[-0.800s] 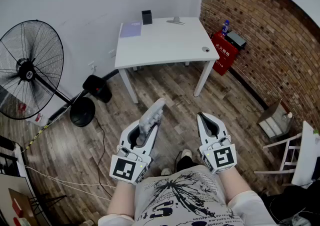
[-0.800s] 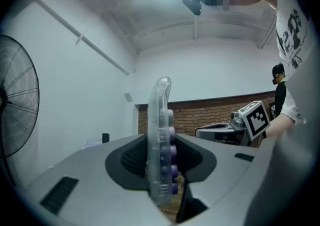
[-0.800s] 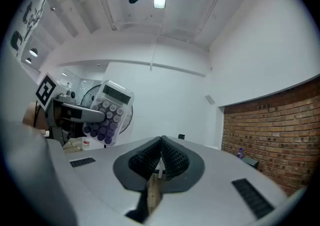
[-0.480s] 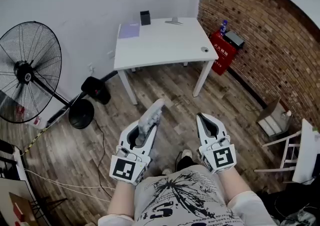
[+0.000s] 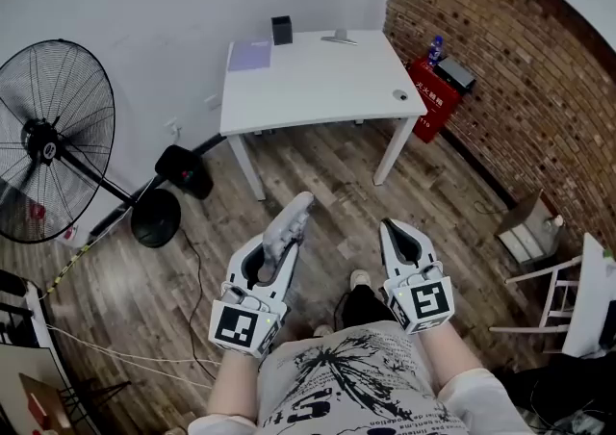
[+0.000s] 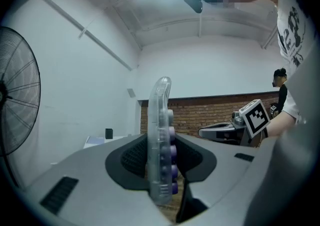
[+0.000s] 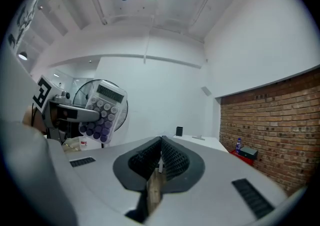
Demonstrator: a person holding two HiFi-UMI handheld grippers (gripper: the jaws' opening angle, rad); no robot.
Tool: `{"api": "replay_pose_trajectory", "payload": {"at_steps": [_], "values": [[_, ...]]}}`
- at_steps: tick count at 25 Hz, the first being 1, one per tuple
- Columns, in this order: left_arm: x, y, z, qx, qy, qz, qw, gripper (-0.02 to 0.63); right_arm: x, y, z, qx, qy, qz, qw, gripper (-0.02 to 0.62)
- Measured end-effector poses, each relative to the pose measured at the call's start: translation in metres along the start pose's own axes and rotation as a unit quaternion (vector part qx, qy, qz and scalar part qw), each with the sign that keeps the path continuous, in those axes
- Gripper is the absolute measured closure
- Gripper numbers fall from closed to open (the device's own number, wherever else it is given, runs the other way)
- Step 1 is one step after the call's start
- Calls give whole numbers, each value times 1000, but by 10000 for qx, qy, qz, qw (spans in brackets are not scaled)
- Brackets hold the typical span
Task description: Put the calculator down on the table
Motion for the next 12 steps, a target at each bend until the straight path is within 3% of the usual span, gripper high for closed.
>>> {"api": "replay_pose_trajectory", "payload": {"at_steps": [6,12], "values": [[-31,-10,-44,-44,234,117,9996,465,30,-9,-65,4,216,20,9998,581],[-78,6,-125,-18,572,38,9984,465,83,3,-164,76,573,119,9983,581]]}}
Point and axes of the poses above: the fingertips, and each gripper's own axes: z backward along the fingers, x to its right, y out of its top, the point moved 10 cm from there along z, backward along the fingers, and after that the axes turned 11 degrees about -y, right-handed, at the moved point
